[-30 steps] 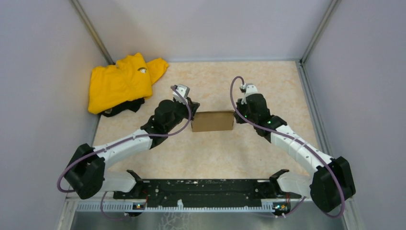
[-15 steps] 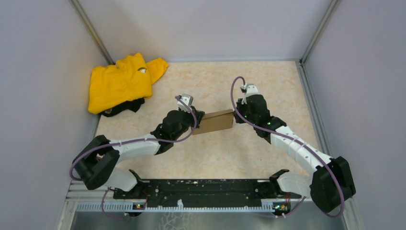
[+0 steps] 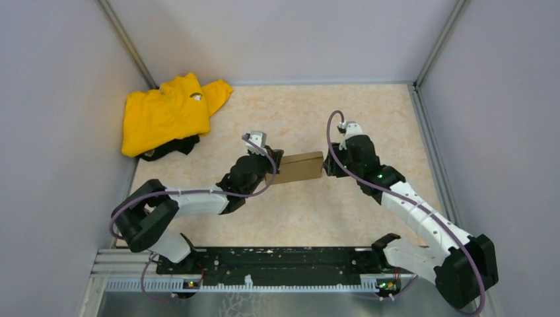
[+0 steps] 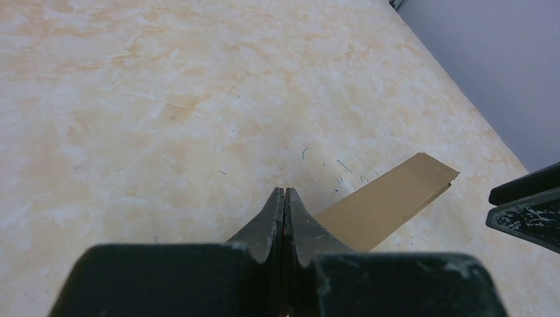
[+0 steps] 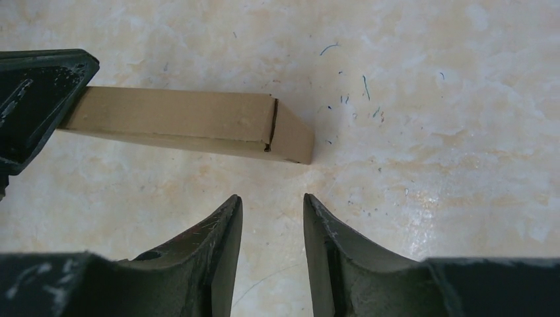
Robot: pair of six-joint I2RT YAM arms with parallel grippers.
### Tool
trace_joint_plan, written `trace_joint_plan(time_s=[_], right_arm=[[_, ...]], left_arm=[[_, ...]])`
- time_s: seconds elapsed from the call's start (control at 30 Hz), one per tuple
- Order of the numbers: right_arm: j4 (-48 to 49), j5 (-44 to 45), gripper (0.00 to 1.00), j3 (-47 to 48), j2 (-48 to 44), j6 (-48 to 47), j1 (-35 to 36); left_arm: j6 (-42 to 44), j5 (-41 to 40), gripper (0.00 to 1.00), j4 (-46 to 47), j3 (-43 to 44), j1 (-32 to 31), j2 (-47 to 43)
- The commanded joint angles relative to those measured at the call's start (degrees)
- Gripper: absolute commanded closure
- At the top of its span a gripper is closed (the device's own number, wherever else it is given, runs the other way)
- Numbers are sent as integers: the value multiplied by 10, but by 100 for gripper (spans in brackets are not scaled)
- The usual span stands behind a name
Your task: Fold the paper box
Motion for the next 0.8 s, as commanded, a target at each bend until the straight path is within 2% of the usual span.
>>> trace_joint_plan(time_s=[0.0, 0.2, 0.57, 0.77], right_arm=[[-5, -6, 61, 3, -36, -3, 9], [24, -12, 83, 23, -31, -5, 9], [36, -3, 81, 120, 60, -32, 9], [35, -11, 85, 151, 95, -48, 9]], left_arm=[[-9, -17, 97, -61, -16, -7, 42], [6, -19, 97, -59, -11, -7, 46], [15, -12, 96, -65, -6, -7, 41], [21, -12, 96, -71, 0, -7, 38]])
